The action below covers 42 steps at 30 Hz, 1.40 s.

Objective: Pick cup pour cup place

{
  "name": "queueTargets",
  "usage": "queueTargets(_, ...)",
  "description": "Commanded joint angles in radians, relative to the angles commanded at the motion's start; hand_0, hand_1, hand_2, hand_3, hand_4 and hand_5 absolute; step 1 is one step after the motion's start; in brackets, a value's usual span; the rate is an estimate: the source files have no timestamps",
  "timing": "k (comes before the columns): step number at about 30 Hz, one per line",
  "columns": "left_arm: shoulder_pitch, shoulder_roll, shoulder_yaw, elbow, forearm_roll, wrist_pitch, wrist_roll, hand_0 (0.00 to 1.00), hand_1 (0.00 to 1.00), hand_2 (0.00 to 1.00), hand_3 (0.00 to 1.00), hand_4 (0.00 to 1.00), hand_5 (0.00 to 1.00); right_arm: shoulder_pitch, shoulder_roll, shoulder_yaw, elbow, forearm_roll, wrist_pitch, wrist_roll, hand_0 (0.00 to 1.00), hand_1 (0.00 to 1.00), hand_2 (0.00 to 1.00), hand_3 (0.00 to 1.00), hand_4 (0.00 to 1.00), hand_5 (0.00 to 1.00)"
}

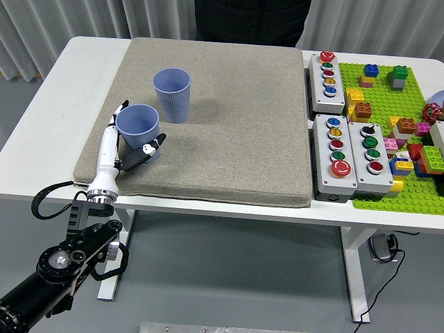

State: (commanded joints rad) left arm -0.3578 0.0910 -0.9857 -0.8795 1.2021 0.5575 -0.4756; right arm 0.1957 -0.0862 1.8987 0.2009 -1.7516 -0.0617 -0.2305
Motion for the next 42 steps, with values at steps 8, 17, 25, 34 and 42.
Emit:
queueTargets(8,0.026,0.009,-0.021,-0.032,0.020,-0.004,0.006,0.790,0.826,0.972,0.971,0.975,0.462,-0.002,-0.001,0.002,0.000,-0.001,0.000,0.001,0.703,0.682,0.606,0.601,0.040,0.398)
queueTargets(17,0.069,0.035,-0.049,-0.100,0.051,-0.008,0.022,0.793,0.836,0.979,0.970,0.980,0.468,0.001,-0.004,0.007,-0.001,-0.007,0.001,0.003,0.703,0.683,0.606,0.601,0.040,0.398)
queueTargets(25,0.122,0.055,-0.060,-0.192,0.086,-0.029,0.049,0.815,0.873,0.998,0.988,0.983,0.476,0.005,-0.006,0.007,-0.002,-0.007,0.001,0.004,0.703,0.683,0.606,0.601,0.040,0.398)
queueTargets(34,0.129,0.058,-0.115,-0.246,0.106,-0.031,0.058,0.838,0.894,0.998,0.998,0.996,0.497,0.005,-0.005,0.007,-0.001,-0.005,0.000,0.003,0.703,0.682,0.606,0.601,0.040,0.398)
queueTargets(42,0.111,0.058,-0.197,-0.236,0.035,-0.057,0.065,0.834,0.892,0.998,0.995,0.998,0.506,0.004,-0.004,0.005,-0.002,-0.001,-0.001,0.004,0.702,0.682,0.606,0.601,0.039,0.398)
